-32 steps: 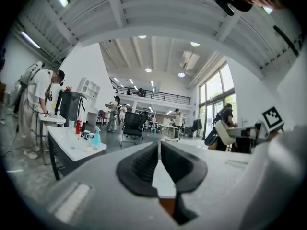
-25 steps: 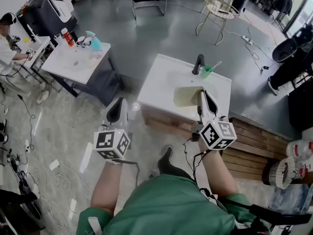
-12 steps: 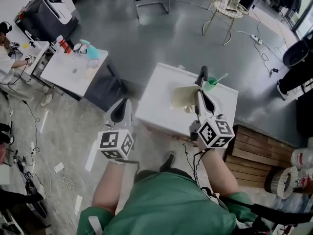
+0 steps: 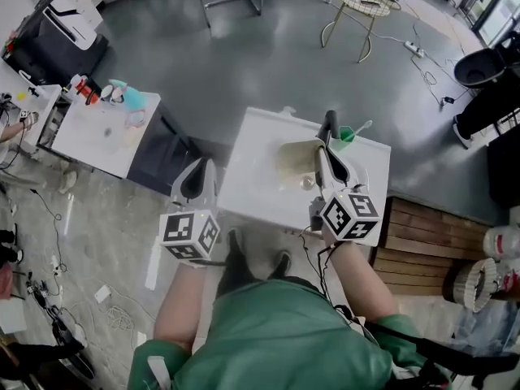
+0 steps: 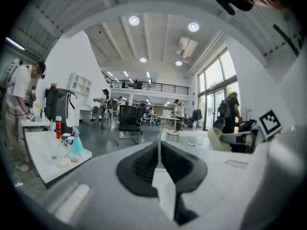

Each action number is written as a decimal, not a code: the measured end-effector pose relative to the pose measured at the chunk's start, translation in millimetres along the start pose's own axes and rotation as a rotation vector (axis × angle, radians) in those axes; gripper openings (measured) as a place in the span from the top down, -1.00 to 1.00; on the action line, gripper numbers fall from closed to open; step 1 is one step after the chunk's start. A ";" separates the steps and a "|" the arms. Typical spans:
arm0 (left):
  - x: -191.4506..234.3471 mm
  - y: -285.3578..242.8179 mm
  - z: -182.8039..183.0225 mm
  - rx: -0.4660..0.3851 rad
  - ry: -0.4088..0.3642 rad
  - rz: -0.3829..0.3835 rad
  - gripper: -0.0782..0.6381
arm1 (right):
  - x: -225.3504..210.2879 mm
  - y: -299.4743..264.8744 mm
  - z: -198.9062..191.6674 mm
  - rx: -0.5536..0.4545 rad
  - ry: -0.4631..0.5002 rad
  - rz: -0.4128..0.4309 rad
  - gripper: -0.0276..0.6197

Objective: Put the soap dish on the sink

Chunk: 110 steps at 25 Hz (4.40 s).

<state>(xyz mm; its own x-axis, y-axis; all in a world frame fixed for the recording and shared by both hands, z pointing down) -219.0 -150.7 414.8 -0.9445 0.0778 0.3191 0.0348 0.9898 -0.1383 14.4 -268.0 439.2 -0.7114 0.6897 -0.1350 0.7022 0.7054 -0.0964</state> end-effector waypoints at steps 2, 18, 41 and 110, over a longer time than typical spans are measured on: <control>9.7 -20.0 -0.9 0.019 0.003 -0.033 0.73 | -4.3 -13.2 -4.4 0.013 0.010 -0.039 0.88; 75.5 -177.2 1.1 0.199 -0.021 -0.268 0.73 | -38.4 -119.3 -54.1 0.133 0.003 -0.333 0.88; 125.0 -219.8 -50.7 0.356 -0.032 -0.228 0.74 | -92.0 -214.1 -204.7 0.454 -0.060 -0.400 0.87; -95.2 -127.5 144.5 -0.214 -0.124 -0.441 0.75 | -13.8 -5.4 177.4 -0.331 0.482 -0.318 0.85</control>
<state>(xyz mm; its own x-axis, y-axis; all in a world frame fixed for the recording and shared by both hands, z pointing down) -180.7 -301.6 266.6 -0.9157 -0.3550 0.1880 -0.3224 0.9286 0.1836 25.6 -310.3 266.7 -0.8695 0.3814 0.3138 0.4650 0.8463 0.2599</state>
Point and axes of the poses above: the fingertips, and each gripper's own axes: y backward along the fingers, x to its left, z out of its top, the point moved 3 cm from there along y, backward along the fingers, and after that the axes turned 13 degrees about y, right-handed, at the moved point
